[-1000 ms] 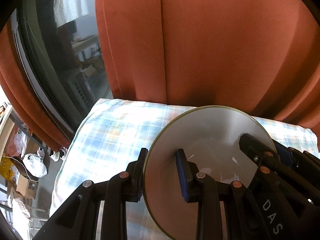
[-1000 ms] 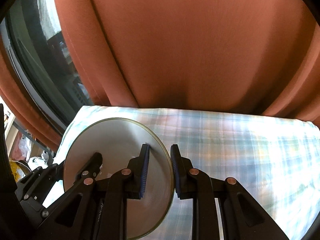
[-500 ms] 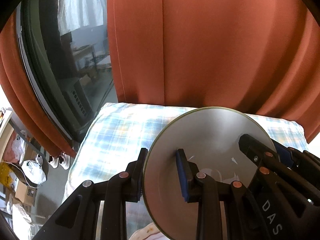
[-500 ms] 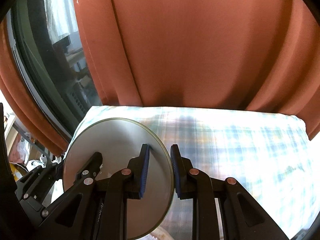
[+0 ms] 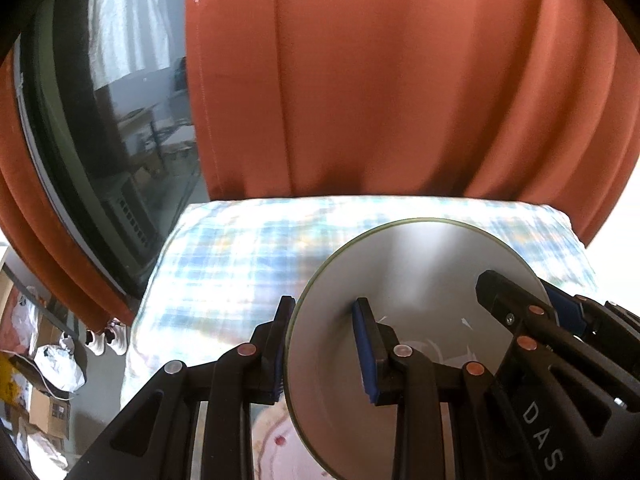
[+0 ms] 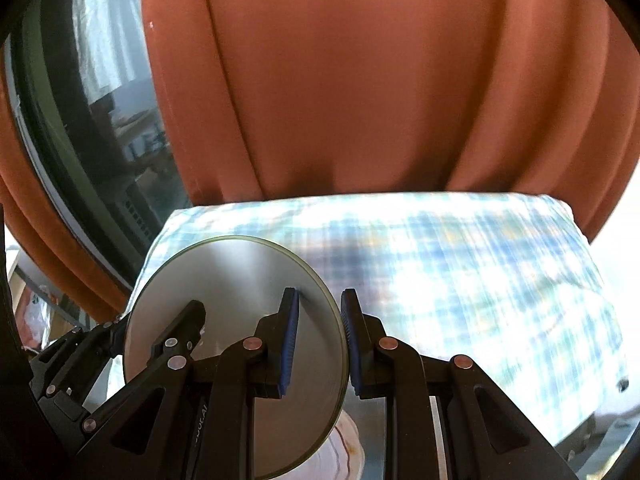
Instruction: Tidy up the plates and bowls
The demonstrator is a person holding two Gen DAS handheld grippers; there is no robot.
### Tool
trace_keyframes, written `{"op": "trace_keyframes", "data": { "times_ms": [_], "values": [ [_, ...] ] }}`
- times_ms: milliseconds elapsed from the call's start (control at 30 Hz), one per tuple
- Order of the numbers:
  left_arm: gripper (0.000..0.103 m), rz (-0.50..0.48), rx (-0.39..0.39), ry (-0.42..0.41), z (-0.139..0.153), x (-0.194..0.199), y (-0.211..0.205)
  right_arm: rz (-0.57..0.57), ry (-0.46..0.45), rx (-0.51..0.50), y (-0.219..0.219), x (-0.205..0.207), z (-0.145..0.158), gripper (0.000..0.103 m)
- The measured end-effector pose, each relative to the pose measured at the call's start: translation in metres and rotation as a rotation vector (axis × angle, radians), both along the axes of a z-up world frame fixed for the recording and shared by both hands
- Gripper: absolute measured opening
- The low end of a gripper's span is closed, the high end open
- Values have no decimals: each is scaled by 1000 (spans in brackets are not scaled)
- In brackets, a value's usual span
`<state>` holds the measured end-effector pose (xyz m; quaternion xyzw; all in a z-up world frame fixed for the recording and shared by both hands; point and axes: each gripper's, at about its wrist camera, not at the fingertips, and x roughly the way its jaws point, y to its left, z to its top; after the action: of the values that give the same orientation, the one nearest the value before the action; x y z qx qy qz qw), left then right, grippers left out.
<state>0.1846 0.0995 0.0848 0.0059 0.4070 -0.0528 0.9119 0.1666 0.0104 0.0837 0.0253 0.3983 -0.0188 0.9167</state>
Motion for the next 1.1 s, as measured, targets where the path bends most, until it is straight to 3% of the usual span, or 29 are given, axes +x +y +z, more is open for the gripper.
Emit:
{"op": "trace_keyframes", "data": {
  "times_ms": [600,1100],
  "values": [
    [29,-95,26,31,-25,-52,-77,-84,30,23,-81,-59,-23,26],
    [29,-20,43,162,-77,-69,-144,-16,141,60,-160,-69,-75,26]
  ]
}}
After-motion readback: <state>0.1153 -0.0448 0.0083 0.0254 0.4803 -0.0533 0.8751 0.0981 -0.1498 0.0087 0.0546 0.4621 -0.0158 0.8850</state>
